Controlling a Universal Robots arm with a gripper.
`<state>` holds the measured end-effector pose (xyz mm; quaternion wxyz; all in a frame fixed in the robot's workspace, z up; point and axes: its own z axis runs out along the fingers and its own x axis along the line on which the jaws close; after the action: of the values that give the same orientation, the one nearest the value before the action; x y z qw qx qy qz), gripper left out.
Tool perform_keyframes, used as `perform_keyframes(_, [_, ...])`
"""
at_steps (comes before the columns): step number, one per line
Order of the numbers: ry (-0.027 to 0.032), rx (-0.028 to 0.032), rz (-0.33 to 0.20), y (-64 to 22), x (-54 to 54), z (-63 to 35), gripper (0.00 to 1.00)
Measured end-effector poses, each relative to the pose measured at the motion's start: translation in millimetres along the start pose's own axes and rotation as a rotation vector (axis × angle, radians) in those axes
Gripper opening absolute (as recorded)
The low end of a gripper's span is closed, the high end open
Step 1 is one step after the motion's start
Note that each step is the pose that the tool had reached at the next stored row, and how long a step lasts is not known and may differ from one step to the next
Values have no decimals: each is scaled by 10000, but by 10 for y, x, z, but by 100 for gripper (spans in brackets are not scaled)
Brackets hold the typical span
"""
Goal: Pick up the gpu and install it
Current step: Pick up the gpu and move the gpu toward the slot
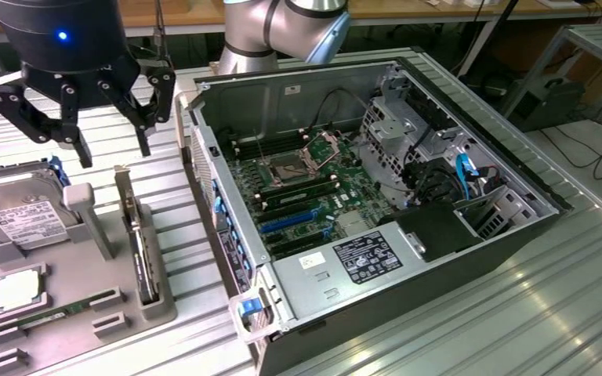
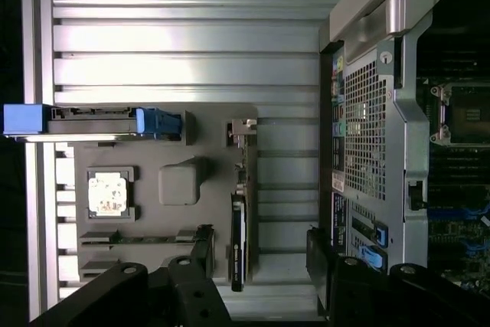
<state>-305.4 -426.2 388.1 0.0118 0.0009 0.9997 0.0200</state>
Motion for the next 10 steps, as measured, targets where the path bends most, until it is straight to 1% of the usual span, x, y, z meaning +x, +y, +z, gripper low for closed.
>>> perform_keyframes(3, [-2, 0, 0, -78, 0, -2, 60])
perform_keyframes(5, [-1, -1, 0, -110, 0, -1, 60])
perform_keyframes(10, [1, -2, -66, -125, 2, 88, 60])
